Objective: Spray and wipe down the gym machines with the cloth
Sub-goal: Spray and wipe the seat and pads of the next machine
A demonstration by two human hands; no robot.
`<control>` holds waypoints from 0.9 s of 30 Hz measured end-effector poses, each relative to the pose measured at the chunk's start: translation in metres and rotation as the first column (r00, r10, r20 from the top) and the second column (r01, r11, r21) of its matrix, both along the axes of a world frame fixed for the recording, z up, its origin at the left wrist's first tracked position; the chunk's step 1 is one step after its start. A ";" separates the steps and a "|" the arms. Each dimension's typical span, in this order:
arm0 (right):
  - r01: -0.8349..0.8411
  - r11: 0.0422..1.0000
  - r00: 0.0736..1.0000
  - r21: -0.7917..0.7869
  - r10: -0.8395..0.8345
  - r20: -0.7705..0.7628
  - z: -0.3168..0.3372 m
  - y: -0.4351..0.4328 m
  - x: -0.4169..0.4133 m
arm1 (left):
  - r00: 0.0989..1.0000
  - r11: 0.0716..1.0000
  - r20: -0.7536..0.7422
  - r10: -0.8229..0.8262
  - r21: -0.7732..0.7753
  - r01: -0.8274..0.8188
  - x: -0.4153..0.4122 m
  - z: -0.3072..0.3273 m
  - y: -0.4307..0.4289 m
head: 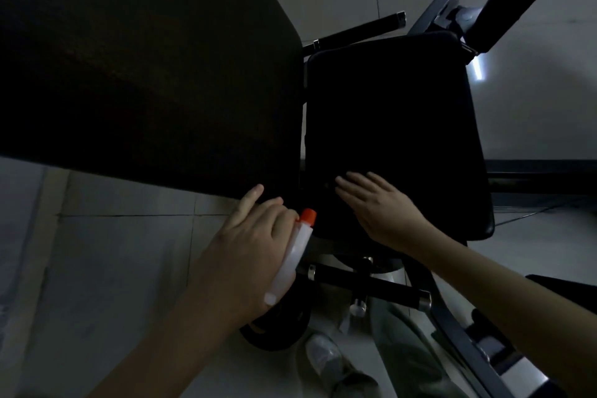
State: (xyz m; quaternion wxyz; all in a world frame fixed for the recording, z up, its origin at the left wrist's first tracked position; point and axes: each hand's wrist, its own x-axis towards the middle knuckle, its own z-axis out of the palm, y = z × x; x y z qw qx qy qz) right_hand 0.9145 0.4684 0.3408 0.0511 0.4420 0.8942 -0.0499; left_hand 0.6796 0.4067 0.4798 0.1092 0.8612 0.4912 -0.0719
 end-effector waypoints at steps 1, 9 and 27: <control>0.101 0.995 0.995 -0.006 -0.102 -0.026 0.003 0.002 -0.007 | 1.000 1.000 0.010 -0.006 0.005 0.006 -0.001 -0.002 -0.002; -0.104 0.992 0.994 -0.065 0.102 -0.030 -0.008 -0.039 -0.029 | 0.947 0.955 0.204 0.246 -0.217 -0.201 -0.002 -0.009 -0.019; 0.360 0.933 0.888 0.014 -0.338 -0.312 0.012 0.035 0.090 | 0.911 0.843 0.327 0.252 -0.536 -0.041 0.045 -0.048 -0.028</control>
